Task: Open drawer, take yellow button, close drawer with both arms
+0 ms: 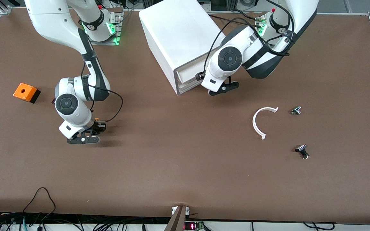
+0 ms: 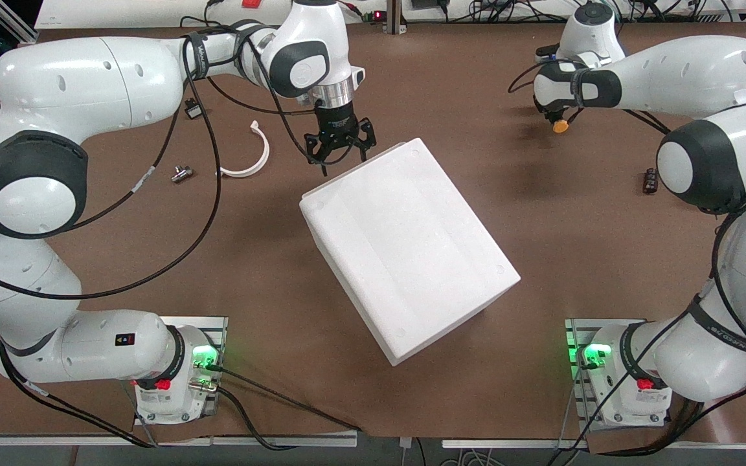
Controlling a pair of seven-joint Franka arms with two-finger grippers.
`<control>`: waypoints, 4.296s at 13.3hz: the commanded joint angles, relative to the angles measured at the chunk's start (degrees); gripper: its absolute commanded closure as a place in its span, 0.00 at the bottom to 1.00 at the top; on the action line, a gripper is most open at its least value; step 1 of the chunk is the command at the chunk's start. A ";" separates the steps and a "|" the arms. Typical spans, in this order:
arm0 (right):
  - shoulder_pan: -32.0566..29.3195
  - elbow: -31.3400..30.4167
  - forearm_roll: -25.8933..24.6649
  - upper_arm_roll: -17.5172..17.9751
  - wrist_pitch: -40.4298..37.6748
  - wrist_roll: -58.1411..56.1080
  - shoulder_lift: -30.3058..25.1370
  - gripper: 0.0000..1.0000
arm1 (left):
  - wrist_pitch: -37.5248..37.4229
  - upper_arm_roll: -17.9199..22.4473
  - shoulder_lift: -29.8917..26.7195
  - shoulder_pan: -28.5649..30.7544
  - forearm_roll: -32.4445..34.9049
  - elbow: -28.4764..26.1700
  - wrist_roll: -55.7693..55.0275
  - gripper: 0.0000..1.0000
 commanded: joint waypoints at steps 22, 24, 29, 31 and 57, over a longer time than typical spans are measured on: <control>-3.38 18.80 6.83 -1.60 -41.99 -4.42 -17.15 0.00 | -12.38 -3.89 -1.85 11.14 7.19 10.44 15.56 0.01; -3.38 22.59 6.83 -2.74 -46.49 -4.42 -18.55 0.00 | -17.82 -3.89 -1.86 15.54 7.45 14.66 25.21 0.01; -3.21 28.83 6.65 -2.75 -53.78 -2.41 -22.77 0.00 | -26.02 -1.88 -4.30 20.66 9.46 21.09 45.52 0.01; -3.21 31.92 6.56 -2.75 -58.79 -0.38 -23.04 0.00 | -25.50 7.73 -10.70 16.30 8.95 20.23 55.36 0.01; -25.18 40.51 -0.03 23.71 -64.61 3.23 -24.80 0.00 | -15.65 44.62 -26.90 -7.12 2.26 7.30 63.32 0.01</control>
